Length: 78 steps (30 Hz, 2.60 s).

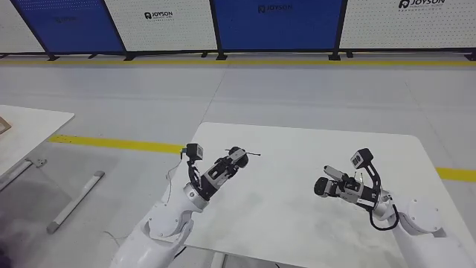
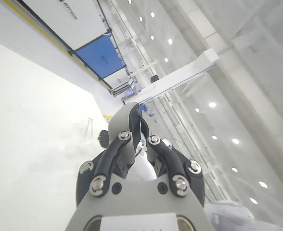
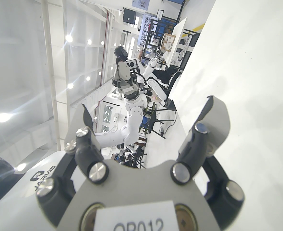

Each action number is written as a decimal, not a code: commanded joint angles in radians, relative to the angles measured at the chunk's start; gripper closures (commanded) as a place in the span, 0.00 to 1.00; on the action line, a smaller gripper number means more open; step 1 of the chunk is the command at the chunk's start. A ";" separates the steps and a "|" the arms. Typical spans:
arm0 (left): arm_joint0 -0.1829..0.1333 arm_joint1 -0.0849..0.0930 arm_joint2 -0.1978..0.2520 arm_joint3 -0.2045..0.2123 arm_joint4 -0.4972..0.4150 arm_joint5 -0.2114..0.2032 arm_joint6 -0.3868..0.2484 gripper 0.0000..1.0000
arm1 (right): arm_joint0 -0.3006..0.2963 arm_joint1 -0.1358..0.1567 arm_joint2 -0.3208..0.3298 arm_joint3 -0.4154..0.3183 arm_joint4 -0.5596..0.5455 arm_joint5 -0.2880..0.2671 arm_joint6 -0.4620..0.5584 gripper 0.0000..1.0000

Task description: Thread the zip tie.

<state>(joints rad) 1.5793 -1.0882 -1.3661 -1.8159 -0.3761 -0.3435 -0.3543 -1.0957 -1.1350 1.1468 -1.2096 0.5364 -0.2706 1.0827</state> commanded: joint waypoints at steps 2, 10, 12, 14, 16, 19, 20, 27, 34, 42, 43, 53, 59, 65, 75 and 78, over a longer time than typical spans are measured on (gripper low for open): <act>0.001 0.000 -0.004 -0.001 -0.012 0.004 -0.009 1.00 | 0.000 0.000 0.000 0.000 0.000 0.000 0.000 0.00; 0.001 0.000 -0.004 -0.001 -0.012 0.004 -0.009 1.00 | 0.000 0.000 0.000 0.000 0.000 0.000 0.000 0.00; 0.001 0.000 -0.004 -0.001 -0.012 0.004 -0.009 1.00 | 0.000 0.000 0.000 0.000 0.000 0.000 0.000 0.00; -0.002 0.000 -0.002 -0.003 -0.005 0.010 -0.003 1.00 | 0.000 0.000 0.000 0.000 0.000 0.000 0.000 0.00; -0.005 0.001 0.001 -0.001 0.046 0.021 -0.003 1.00 | 0.000 0.000 0.000 0.000 0.000 0.000 0.000 0.00; -0.008 0.004 0.014 0.003 0.160 0.064 -0.014 1.00 | 0.000 0.000 0.000 0.000 0.000 0.000 0.000 0.00; -0.008 0.004 0.023 0.006 0.189 0.072 -0.019 1.00 | 0.000 0.000 0.000 0.000 0.000 0.000 0.000 0.00; -0.012 0.001 0.045 0.010 0.219 0.071 -0.008 1.00 | 0.000 0.000 0.000 0.000 0.000 0.000 0.000 0.00; -0.012 0.001 0.045 0.010 0.219 0.071 -0.008 1.00 | 0.000 0.000 0.000 0.000 0.000 0.000 0.000 0.00; -0.012 0.001 0.045 0.010 0.219 0.071 -0.008 1.00 | 0.000 0.000 0.000 0.000 0.000 0.000 0.000 0.00; -0.013 0.000 0.048 0.008 0.221 0.073 -0.003 1.00 | 0.000 0.000 0.000 0.000 0.000 0.000 0.000 0.00; -0.010 0.000 0.063 0.042 0.365 0.099 0.051 1.00 | 0.000 0.000 0.000 0.000 0.000 0.000 0.000 0.00; -0.010 0.000 0.063 0.042 0.365 0.099 0.051 1.00 | 0.000 0.000 0.000 0.000 0.000 0.000 0.000 0.00; -0.012 -0.001 0.067 0.043 0.360 0.104 0.055 1.00 | 0.000 0.000 0.000 0.000 0.000 0.000 0.000 0.00; -0.074 0.010 0.028 0.112 0.042 0.251 -0.283 1.00 | 0.000 0.000 0.000 0.000 0.000 0.000 0.000 0.00; -0.089 0.011 0.028 0.136 0.042 0.244 -0.299 1.00 | 0.000 0.000 0.000 0.000 0.000 0.000 0.000 0.00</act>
<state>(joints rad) 1.4913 -1.0770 -1.3394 -1.6843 -0.3398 -0.0919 -0.6636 -1.0957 -1.1351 1.1468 -1.2096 0.5364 -0.2706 1.0827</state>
